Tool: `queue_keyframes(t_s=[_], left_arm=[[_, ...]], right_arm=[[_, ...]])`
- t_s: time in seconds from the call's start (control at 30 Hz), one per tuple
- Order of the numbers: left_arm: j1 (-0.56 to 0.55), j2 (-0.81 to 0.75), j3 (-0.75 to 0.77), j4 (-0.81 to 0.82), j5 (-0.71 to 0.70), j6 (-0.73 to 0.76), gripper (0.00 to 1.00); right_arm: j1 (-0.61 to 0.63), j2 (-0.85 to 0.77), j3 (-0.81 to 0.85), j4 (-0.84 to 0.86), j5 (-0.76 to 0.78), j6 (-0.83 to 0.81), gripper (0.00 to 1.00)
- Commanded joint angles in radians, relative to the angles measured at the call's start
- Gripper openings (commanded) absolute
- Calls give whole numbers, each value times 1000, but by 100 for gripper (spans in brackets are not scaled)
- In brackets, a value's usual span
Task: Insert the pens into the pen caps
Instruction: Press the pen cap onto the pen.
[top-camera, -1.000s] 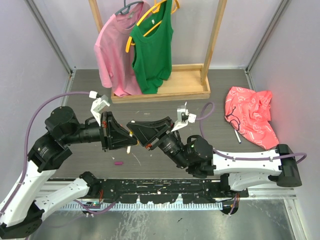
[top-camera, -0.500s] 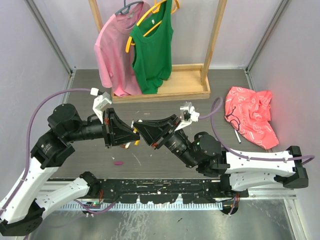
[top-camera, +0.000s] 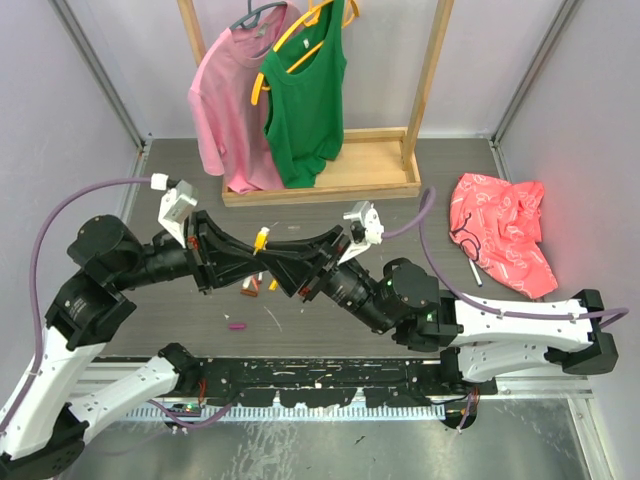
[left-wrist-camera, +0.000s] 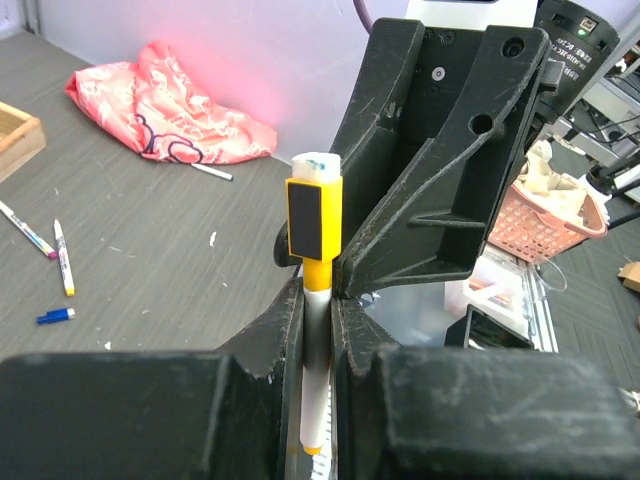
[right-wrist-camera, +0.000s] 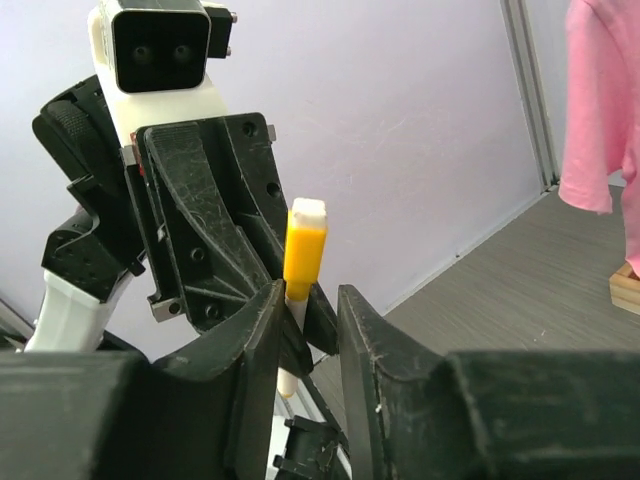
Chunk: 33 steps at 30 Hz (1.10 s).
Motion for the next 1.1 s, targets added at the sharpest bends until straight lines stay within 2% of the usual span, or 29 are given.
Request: queue_keyframes(t_s=[0.0, 0.2, 0.37, 0.67, 0.87, 0.97, 1.07], left_arm=[[12, -26, 14, 180, -77, 15, 0], [12, -76, -39, 137, -54, 45, 0], [12, -126, -83, 133, -28, 61, 0], [12, -149, -127, 193, 128, 34, 0], [12, -132, -125, 168, 116, 41, 0], [12, -113, -127, 120, 38, 51, 0], [13, -99, -136, 75, -71, 53, 0]], right_arm=[[32, 12, -9, -189, -122, -33, 36], [33, -58, -71, -121, -136, -38, 40], [32, -142, -138, -135, -95, -64, 42], [32, -240, -231, -279, 39, -49, 52], [21, -246, -242, -400, 147, 33, 64], [-67, -202, -200, -549, 90, 131, 67], [-250, -165, -215, -632, -60, 237, 72]])
